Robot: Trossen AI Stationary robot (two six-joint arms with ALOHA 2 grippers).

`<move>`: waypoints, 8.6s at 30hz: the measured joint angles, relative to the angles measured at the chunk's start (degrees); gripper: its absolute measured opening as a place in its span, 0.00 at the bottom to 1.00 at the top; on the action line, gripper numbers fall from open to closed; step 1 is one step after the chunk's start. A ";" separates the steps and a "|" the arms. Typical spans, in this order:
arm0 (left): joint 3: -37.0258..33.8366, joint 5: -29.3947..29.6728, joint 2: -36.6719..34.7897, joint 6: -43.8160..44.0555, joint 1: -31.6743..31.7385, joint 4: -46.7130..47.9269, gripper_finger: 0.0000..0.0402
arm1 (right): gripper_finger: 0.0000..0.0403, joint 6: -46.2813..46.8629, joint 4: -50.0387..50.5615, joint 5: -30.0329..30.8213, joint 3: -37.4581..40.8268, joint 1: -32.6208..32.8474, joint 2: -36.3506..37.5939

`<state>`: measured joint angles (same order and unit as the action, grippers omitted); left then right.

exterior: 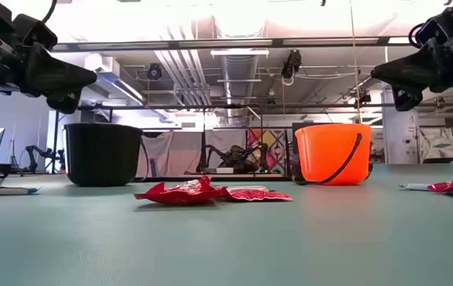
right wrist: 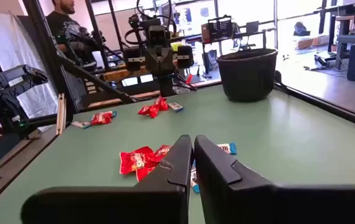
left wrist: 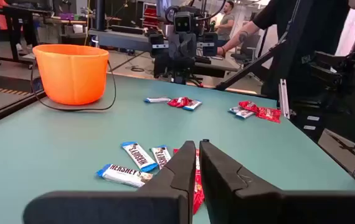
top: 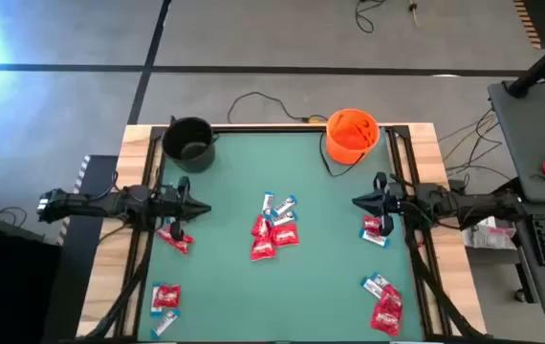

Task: Sort candy by brand, put in halloween buckets

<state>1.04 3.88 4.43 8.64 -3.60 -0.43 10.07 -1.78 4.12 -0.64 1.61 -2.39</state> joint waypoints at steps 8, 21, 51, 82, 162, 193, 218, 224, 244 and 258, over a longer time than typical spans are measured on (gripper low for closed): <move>0.01 0.01 -0.01 0.00 0.00 0.00 0.02 | 0.03 0.00 0.00 0.00 0.00 0.00 -0.02; 0.00 0.00 0.00 0.00 0.00 0.00 0.02 | 0.03 0.00 0.00 0.00 -0.01 0.02 -0.01; 0.02 0.02 -0.02 0.00 0.00 -0.02 0.02 | 0.03 45.06 -1.23 9.85 -0.02 -0.01 -3.95; 0.00 0.04 0.00 0.00 0.00 -0.31 0.02 | 0.19 77.96 58.84 -8.19 -44.06 3.02 -67.17; 0.00 0.02 0.00 0.00 0.00 -0.39 0.02 | 0.03 18.98 55.11 -2.23 -76.98 -54.17 -96.97; 0.00 0.00 0.00 0.00 -0.01 -0.39 0.02 | 0.49 6.20 42.35 4.98 -75.69 -26.70 -73.67; 0.00 0.00 0.00 0.00 0.00 -0.39 0.02 | 0.53 -3.58 32.54 2.67 -74.84 7.46 -101.17; 0.00 0.00 -0.01 0.00 0.00 -0.39 0.02 | 0.53 -2.50 30.09 1.42 -75.96 7.52 -106.73; 0.00 0.00 0.00 0.00 0.00 -0.39 0.02 | 0.46 -1.61 32.25 2.37 -77.00 7.28 -112.52; 0.00 0.02 0.00 0.00 -0.02 -0.39 0.02 | 0.22 -2.10 33.10 2.34 -77.17 7.23 -112.44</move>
<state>1.04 3.90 4.43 8.64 -3.62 -0.82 7.97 31.32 6.46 -77.82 8.84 -114.83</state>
